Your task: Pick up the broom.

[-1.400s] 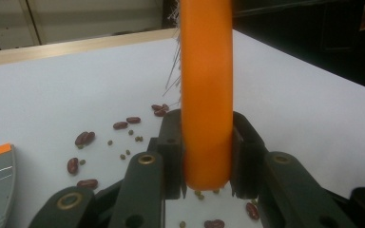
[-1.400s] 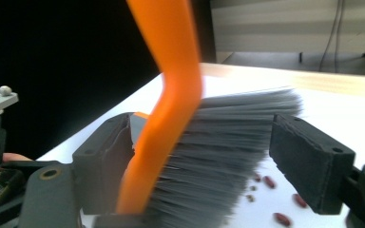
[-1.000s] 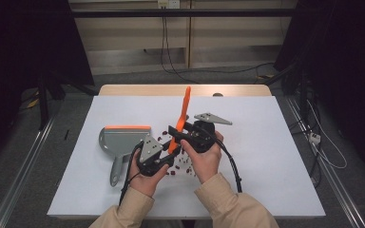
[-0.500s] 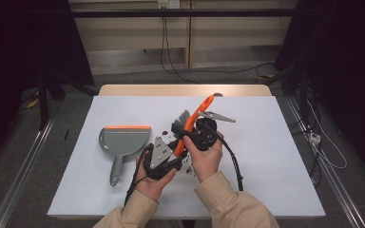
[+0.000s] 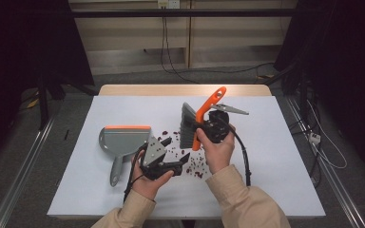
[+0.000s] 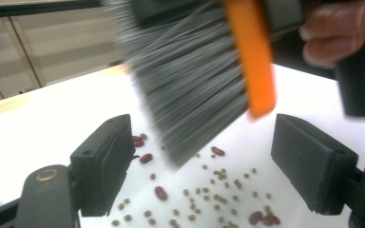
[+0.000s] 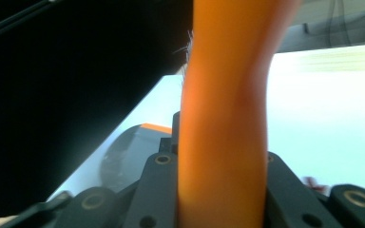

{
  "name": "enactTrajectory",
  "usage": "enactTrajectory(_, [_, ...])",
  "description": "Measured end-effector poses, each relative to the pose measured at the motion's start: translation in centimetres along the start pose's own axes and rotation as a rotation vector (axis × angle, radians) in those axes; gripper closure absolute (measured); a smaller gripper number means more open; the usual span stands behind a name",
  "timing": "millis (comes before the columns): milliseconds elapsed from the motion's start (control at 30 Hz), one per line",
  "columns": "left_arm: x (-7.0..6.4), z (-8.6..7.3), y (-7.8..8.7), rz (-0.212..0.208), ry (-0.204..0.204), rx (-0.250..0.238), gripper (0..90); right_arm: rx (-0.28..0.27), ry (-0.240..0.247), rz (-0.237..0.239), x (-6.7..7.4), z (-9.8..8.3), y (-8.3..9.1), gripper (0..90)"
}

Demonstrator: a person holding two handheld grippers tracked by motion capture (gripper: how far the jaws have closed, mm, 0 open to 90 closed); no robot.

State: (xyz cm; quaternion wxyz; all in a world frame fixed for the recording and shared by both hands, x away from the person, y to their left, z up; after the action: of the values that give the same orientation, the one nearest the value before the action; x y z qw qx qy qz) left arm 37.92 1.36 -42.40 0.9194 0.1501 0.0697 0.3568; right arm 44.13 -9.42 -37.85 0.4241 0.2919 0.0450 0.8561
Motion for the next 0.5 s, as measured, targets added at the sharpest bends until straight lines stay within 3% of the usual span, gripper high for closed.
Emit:
enactTrajectory(33, [0.0,0.0,0.0,0.000,0.000,0.000,19.7,0.000,0.000,0.000,0.0,0.0,0.0,80.8])
enactTrajectory(67, [0.2,0.0,0.1,0.004,-0.001,0.001,19.4,0.028,0.039,-0.027,-0.8,0.1,0.5,80.8])
enactTrajectory(167, [0.8,0.0,0.3,0.006,-0.002,0.005,18.1,0.071,0.089,-0.058,-1.9,0.1,1.4,80.8])
enactTrajectory(233, [0.9,0.0,0.4,0.006,-0.004,0.006,17.0,0.079,0.088,-0.059,-2.3,0.1,1.6,80.8])
enactTrajectory(500, [2.6,0.4,1.5,0.017,0.025,-0.006,11.6,0.183,0.111,-0.131,-6.5,-0.5,4.7,80.8])
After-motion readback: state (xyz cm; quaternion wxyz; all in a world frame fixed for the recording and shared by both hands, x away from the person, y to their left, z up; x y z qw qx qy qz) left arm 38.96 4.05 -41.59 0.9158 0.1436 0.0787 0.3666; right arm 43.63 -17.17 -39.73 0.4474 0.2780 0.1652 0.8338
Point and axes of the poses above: each handheld gripper's, and its own axes: y roughly backward along the jaws, z roughly out of its top, x roughly to its left, the point moved 8 cm from there along -y, roughly forward along the jaws, and after that the axes turned 2 degrees about z, right-handed, at the moved point
